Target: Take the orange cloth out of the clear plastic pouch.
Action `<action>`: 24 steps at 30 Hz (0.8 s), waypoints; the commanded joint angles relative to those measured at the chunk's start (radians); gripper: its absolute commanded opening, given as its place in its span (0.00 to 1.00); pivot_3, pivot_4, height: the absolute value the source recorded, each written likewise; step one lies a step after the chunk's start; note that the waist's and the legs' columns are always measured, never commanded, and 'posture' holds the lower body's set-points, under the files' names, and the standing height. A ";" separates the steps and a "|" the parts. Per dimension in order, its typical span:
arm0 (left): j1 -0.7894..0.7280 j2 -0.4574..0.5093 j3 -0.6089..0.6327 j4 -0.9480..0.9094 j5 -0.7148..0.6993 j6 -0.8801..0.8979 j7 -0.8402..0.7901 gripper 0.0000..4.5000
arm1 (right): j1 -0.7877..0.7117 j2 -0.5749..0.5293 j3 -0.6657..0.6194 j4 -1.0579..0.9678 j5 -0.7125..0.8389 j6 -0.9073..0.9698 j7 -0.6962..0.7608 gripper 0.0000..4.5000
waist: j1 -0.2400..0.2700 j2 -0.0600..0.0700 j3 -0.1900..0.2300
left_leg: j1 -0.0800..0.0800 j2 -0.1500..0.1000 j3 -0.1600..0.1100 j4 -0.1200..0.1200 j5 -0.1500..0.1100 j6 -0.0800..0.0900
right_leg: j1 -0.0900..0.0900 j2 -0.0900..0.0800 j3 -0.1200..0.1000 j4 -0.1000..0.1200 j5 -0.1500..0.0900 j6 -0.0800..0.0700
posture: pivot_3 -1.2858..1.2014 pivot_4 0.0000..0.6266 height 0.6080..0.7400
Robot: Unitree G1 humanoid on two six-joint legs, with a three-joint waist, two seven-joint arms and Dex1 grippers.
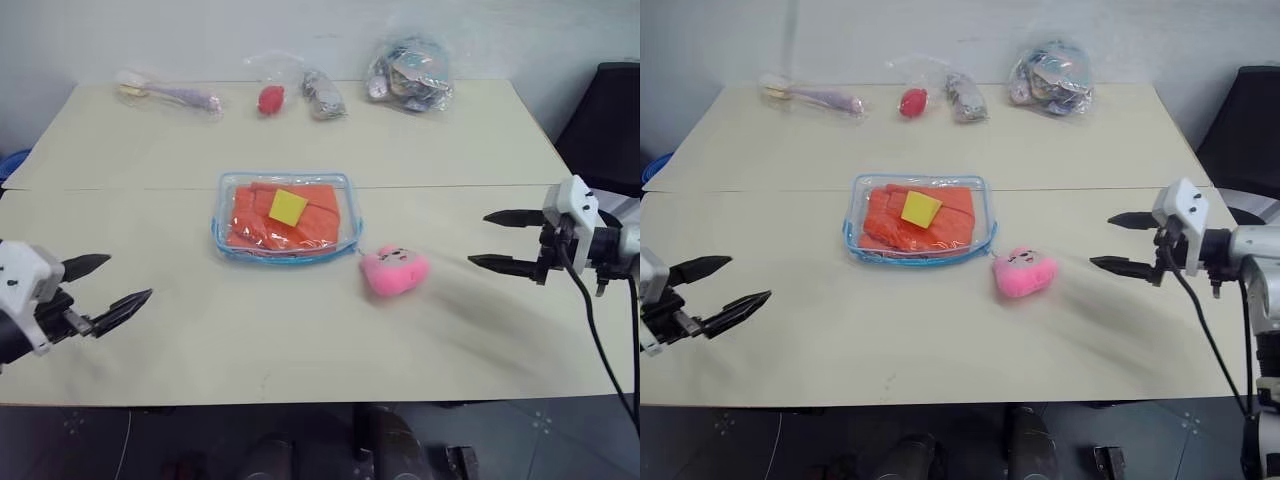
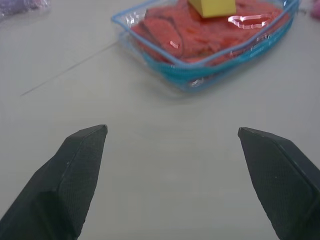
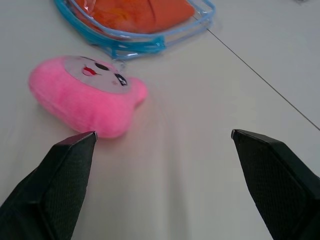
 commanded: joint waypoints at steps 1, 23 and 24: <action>-0.231 -0.054 -0.157 -0.090 -0.051 0.173 0.242 0.99 | 0.020 0.078 -0.058 -0.294 0.152 0.153 -0.156 1.00 | 0.009 0.000 0.000 | 0.000 0.000 -0.001 0.001 0.000 0.000 | 0.001 0.000 0.000 0.000 0.000 0.000 | 0.52 0.24 1.00; -0.834 -0.499 -0.813 0.412 0.405 0.165 0.622 0.99 | 0.093 0.214 -0.026 -0.627 0.312 0.296 -0.435 1.00 | 0.021 -0.002 -0.001 | 0.000 -0.007 0.002 0.003 0.001 0.000 | 0.001 0.003 0.001 0.000 0.002 0.000 | 0.52 0.24 1.00; -0.838 -0.506 -0.812 0.433 0.414 0.158 0.622 0.99 | 0.096 0.213 -0.026 -0.628 0.313 0.295 -0.435 1.00 | 0.021 -0.002 -0.001 | 0.000 -0.006 0.002 0.003 0.001 0.000 | 0.001 0.003 0.001 0.001 0.002 0.000 | 0.52 0.24 1.00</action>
